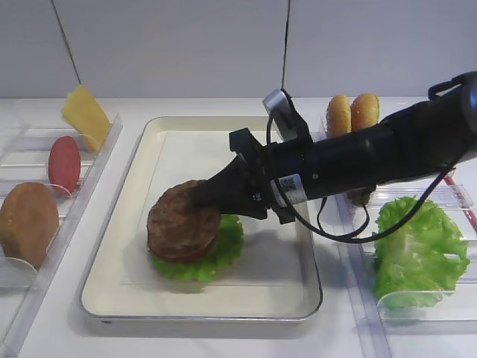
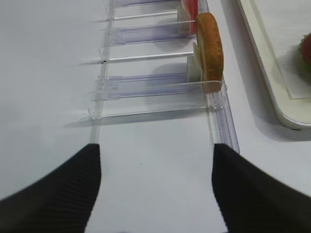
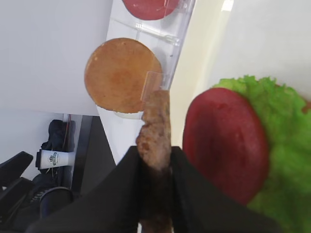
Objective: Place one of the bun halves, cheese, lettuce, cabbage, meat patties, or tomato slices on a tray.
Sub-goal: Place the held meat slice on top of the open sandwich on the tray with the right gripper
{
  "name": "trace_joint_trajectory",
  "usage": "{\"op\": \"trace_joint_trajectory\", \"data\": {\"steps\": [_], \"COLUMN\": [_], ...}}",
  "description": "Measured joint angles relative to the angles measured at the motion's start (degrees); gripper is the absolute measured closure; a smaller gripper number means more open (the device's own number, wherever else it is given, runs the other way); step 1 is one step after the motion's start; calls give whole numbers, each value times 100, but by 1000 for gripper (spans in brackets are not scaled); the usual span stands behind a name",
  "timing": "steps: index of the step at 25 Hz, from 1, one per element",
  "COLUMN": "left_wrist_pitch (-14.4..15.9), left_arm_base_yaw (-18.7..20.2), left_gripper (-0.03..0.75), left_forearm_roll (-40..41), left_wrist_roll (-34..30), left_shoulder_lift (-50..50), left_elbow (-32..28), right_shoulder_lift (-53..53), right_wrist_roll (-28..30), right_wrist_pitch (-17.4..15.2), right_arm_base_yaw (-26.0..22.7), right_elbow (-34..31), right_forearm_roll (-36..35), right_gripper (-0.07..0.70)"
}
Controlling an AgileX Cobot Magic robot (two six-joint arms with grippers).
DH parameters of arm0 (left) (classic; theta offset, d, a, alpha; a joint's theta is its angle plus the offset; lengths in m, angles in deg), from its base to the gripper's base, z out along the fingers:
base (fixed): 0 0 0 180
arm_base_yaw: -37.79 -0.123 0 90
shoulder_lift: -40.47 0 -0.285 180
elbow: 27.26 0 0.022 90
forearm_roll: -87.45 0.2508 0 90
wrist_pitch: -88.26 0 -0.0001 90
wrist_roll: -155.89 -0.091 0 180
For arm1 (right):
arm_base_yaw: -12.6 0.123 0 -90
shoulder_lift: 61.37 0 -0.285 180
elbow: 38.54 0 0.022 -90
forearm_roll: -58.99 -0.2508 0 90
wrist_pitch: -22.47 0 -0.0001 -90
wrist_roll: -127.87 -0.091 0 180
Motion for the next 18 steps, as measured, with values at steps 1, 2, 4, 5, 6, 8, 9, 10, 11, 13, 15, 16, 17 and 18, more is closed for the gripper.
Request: {"op": "trace_joint_trajectory", "data": {"steps": [1, 2, 4, 5, 6, 8, 9, 10, 11, 13, 15, 16, 17, 18], "left_wrist_pitch": [0, 0, 0, 0, 0, 0, 0, 0, 0, 0, 0, 0, 0, 0], "left_arm_base_yaw": [0, 0, 0, 0, 0, 0, 0, 0, 0, 0, 0, 0, 0, 0], "left_gripper": [257, 257, 257, 257, 257, 257, 257, 257, 257, 257, 257, 257, 257, 257], "left_forearm_roll": [0, 0, 0, 0, 0, 0, 0, 0, 0, 0, 0, 0, 0, 0], "left_wrist_roll": [0, 0, 0, 0, 0, 0, 0, 0, 0, 0, 0, 0, 0, 0], "left_shoulder_lift": [0, 0, 0, 0, 0, 0, 0, 0, 0, 0, 0, 0, 0, 0], "left_elbow": [0, 0, 0, 0, 0, 0, 0, 0, 0, 0, 0, 0, 0, 0], "right_shoulder_lift": [26, 53, 98, 108, 119, 119, 119, 119, 119, 130, 142, 142, 142, 142], "right_wrist_roll": [0, 0, 10, 10, 10, 10, 10, 10, 10, 10, 10, 10, 10, 10], "right_wrist_pitch": [23, 50, 78, 92, 104, 125, 153, 194, 216, 229, 229, 229, 219, 219], "right_arm_base_yaw": [0, 0, -11, -20, -35, -59, -59, -59, -59, -59, -59, -59, -59, -59], "right_elbow": [0, 0, 0, 0, 0, 0, 0, 0, 0, 0, 0, 0, 0, 0], "right_forearm_roll": [0, 0, 0, 0, 0, 0, 0, 0, 0, 0, -13, -13, -25, -23], "right_gripper": [479, 479, 479, 479, 479, 479, 479, 479, 479, 479, 450, 393, 309, 211]}}
